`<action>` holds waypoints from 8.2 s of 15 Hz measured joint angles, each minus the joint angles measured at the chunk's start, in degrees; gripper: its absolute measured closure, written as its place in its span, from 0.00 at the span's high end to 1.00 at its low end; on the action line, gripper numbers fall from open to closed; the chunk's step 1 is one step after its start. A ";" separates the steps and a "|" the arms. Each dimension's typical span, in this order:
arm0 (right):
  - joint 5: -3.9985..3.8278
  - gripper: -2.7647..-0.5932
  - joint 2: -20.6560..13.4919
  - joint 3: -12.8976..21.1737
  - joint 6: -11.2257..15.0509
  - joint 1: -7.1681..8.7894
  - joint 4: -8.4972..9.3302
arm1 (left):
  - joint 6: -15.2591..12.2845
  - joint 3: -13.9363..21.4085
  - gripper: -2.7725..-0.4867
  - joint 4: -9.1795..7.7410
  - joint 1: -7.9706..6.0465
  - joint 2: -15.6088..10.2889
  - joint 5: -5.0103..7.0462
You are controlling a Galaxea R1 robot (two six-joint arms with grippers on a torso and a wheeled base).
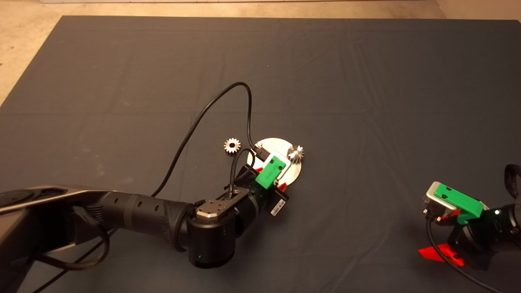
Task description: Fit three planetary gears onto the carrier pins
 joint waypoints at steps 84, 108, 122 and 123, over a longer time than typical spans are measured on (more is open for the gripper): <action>0.05 0.73 -0.02 -0.05 -0.88 0.00 0.00 | 0.11 -11.00 0.46 -6.47 -7.62 -11.30 -13.24; 0.05 0.73 -0.05 -0.05 -0.88 0.00 0.00 | 0.04 -11.50 0.12 -6.88 -7.63 -11.26 -14.64; 0.00 0.73 -0.17 -0.05 -0.88 -0.01 0.00 | 0.33 -3.56 0.07 -12.20 -9.23 -11.82 -10.07; 0.05 0.73 -0.17 -0.05 -0.88 0.00 0.01 | 0.33 -3.55 0.07 -12.71 -10.82 -11.82 -9.65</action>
